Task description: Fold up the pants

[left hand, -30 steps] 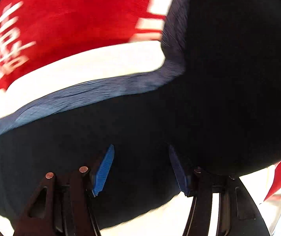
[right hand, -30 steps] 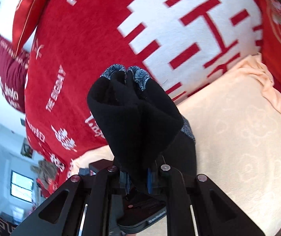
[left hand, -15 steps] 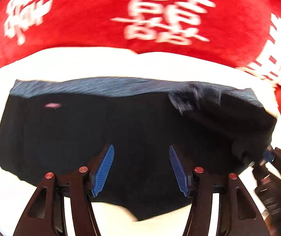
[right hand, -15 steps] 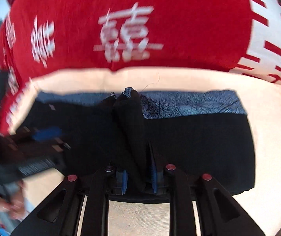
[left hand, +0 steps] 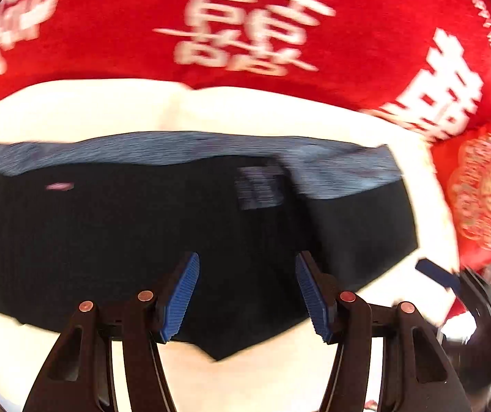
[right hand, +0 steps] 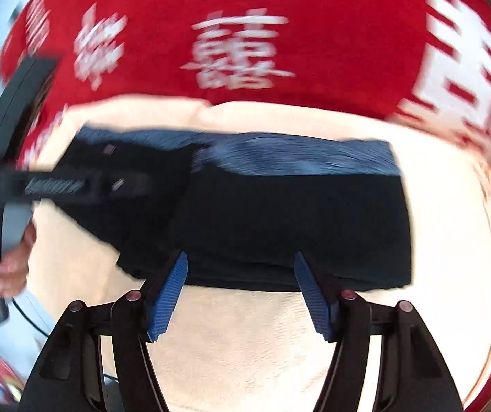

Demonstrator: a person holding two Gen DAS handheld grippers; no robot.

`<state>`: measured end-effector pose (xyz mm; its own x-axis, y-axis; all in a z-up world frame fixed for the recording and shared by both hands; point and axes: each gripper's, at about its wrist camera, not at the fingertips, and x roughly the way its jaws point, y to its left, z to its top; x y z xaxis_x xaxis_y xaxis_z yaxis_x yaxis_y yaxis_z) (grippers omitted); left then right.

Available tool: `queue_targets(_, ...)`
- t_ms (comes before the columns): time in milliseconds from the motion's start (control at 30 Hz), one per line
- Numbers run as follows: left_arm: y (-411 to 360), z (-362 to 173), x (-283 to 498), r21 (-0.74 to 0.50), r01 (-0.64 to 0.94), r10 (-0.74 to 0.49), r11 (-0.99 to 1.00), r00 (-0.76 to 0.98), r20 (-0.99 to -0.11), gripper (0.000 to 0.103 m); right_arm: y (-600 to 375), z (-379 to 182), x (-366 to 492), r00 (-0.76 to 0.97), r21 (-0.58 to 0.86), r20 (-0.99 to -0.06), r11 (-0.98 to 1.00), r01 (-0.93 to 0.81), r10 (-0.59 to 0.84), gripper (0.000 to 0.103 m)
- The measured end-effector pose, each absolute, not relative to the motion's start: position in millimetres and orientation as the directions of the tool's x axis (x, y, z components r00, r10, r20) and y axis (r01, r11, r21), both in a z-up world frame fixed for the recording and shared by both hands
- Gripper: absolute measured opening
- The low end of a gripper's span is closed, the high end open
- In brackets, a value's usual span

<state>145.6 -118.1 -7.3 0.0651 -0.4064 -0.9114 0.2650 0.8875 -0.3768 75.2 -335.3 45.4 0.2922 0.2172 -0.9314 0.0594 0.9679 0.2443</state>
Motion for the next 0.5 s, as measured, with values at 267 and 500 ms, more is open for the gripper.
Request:
queue_targets(267, -178.5, -25.5, 156.4, -0.555, 0.264, -0.535, 0.789, -0.148, -0.832, 0.06, -498.5, -21.7, 104.5, 0.312, 0.532, -0.846, 0.731, 0.428, 0.433, 0.069)
queue_targets(500, -207.9, -38.3, 149.9, -0.5, 0.339, -0.464, 0.797, -0.187, -0.866, 0.039, -503.5, -60.8, 102.4, 0.248, 0.677, -0.718, 0.573, 0.462, 0.65, 0.033)
